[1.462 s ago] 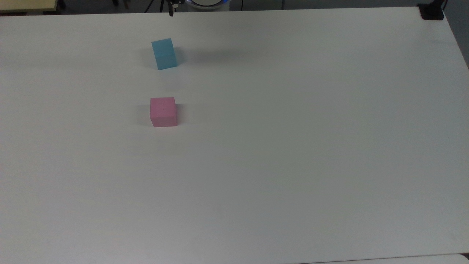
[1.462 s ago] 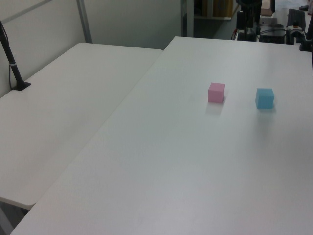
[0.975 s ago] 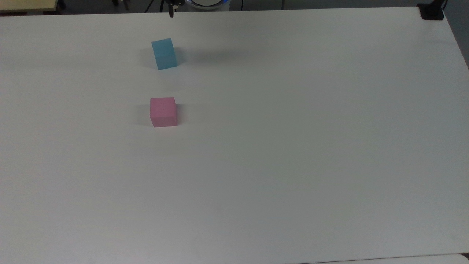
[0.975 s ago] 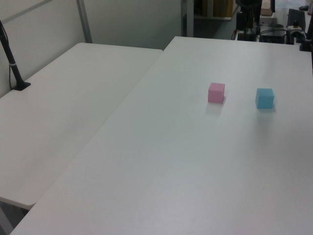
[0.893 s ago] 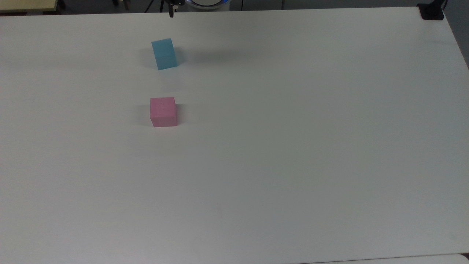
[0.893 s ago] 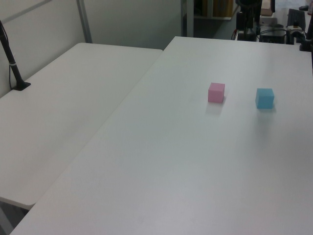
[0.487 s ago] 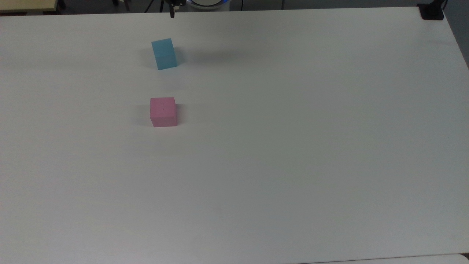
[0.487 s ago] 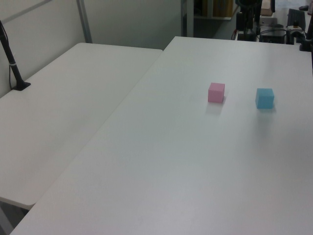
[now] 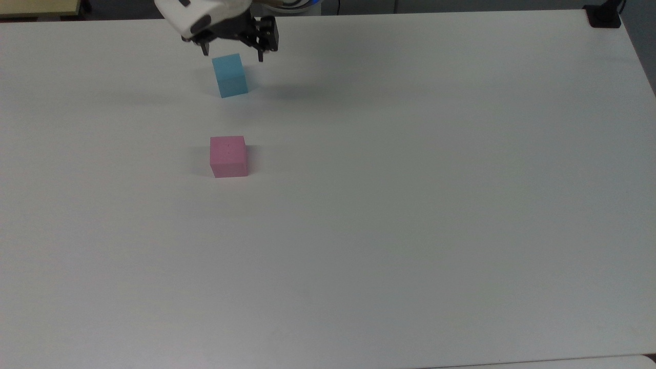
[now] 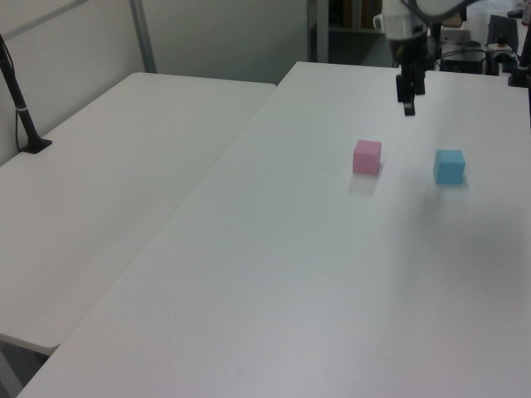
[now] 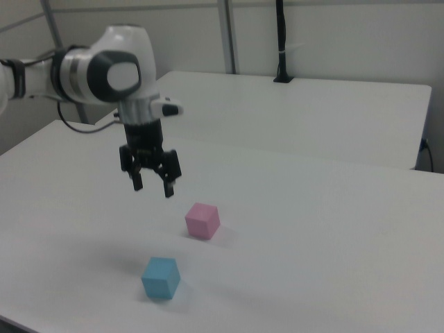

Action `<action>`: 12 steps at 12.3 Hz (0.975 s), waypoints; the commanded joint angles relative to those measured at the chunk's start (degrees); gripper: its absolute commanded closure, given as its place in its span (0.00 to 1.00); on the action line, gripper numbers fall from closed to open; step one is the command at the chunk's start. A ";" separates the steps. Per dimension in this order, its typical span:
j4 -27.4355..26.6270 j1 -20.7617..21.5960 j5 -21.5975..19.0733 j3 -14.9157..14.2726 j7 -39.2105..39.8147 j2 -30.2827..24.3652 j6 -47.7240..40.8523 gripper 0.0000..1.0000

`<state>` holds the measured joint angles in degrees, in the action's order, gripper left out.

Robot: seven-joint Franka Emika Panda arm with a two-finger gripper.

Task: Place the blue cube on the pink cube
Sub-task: 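Move the gripper down over the light-blue cube, then close the gripper on the light-blue cube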

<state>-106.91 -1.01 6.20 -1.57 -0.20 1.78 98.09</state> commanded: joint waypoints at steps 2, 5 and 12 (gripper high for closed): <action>-18.82 0.31 4.41 -0.37 8.00 -1.87 14.82 0.00; -23.94 0.22 5.84 -1.51 17.05 -1.78 17.40 0.00; -21.16 0.31 8.39 -4.06 20.42 -2.74 15.04 0.00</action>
<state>-129.66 -1.35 14.36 -4.80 19.61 1.38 114.21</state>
